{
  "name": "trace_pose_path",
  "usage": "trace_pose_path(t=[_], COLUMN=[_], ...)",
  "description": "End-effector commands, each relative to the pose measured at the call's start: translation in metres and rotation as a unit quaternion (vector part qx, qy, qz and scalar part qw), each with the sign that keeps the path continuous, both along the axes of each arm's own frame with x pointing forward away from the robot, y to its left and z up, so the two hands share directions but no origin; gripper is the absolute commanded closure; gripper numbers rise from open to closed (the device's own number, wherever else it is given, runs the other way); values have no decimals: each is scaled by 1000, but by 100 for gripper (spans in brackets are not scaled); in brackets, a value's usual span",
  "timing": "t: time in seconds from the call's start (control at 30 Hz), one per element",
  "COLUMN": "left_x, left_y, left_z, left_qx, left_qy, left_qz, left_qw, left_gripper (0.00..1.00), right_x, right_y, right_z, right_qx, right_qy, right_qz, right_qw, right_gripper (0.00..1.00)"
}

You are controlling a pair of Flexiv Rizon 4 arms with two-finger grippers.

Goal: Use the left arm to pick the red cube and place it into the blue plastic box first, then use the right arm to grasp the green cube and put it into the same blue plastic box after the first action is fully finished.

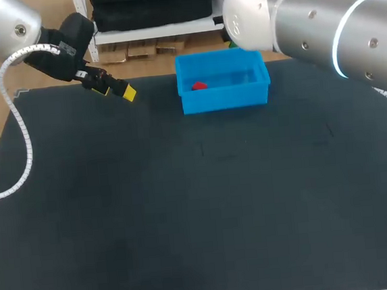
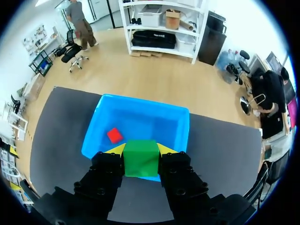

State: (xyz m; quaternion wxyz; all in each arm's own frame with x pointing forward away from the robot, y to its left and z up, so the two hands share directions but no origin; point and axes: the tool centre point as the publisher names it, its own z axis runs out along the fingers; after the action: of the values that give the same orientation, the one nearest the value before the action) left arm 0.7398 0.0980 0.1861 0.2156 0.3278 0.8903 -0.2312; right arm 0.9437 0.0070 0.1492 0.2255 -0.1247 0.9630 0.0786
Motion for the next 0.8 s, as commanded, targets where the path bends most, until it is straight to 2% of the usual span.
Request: trace_pose_path(t=[0.03,0.37,0.8], left_x=[-1,-1,-1], left_y=[1,1,1], left_z=[-1,-1,-1], left_qx=[-2,-2,-2], left_qy=[-2,-2,-2], left_qz=[-2,-2,-2], left_qw=[1000,1000,1000], left_gripper=[0,0,0], right_x=[-8,-3,-6], right_y=[-6,-10,-11], right_z=[-6,-14,-34], right_qx=[17,44,46], right_qy=[-25,-51,-44], right_qz=[2,16,16], right_qw=[1000,998,998], right_gripper=[100,100,100])
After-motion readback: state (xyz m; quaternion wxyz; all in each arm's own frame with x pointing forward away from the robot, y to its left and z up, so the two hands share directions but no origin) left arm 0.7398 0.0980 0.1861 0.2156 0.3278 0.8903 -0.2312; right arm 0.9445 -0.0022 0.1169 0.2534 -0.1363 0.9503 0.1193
